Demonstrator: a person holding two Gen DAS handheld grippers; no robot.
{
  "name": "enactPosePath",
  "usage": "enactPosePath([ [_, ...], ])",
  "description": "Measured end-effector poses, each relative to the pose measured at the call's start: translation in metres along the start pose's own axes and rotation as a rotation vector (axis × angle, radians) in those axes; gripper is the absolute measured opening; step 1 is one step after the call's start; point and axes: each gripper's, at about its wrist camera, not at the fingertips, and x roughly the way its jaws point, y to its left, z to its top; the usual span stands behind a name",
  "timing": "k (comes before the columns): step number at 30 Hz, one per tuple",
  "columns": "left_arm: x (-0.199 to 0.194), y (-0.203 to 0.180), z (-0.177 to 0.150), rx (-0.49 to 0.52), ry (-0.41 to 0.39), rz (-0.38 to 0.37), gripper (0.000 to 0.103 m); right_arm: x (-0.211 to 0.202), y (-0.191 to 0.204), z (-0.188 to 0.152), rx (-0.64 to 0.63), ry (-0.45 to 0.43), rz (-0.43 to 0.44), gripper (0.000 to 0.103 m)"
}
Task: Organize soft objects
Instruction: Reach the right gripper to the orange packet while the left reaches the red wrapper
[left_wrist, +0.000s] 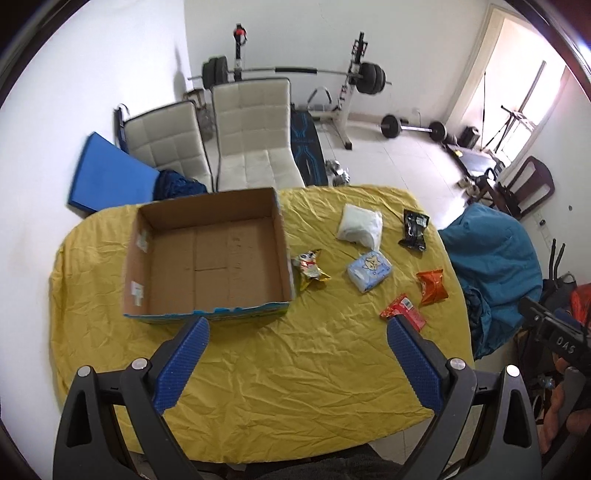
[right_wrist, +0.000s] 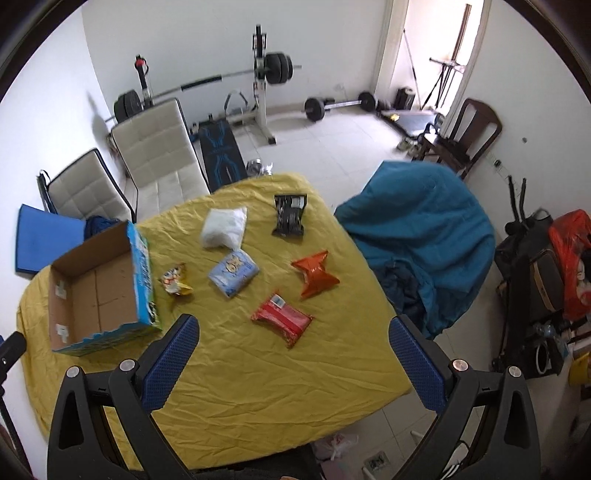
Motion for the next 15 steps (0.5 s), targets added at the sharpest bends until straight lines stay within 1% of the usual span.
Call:
enactPosePath([
  [2, 0.025, -0.009, 0.012, 0.004, 0.038, -0.012, 0.099, 0.036, -0.011, 0.011, 0.003, 0.056, -0.025, 0.103],
  [5, 0.065, -0.026, 0.028, 0.02, 0.099, -0.01, 0.099, 0.082, -0.025, 0.027, 0.001, 0.119, -0.03, 0.103],
  [7, 0.094, -0.038, 0.042, 0.03, 0.129, 0.006, 0.099, 0.116, -0.035, 0.041, 0.001, 0.163, -0.013, 0.103],
  [10, 0.143, -0.057, 0.065, 0.035, 0.196, 0.017, 0.099, 0.175, -0.048, 0.066, -0.018, 0.231, -0.019, 0.103],
  [11, 0.159, -0.063, 0.073, 0.034, 0.21, 0.024, 0.099, 0.19, -0.049, 0.071, -0.018, 0.247, -0.023, 0.103],
  [13, 0.192, -0.076, 0.086, 0.04, 0.24, 0.035, 0.099, 0.235, -0.053, 0.081, -0.03, 0.303, -0.007, 0.103],
  [15, 0.229, -0.093, 0.099, 0.066, 0.282, 0.045, 0.099, 0.275, -0.052, 0.087, -0.041, 0.361, 0.0, 0.103],
])
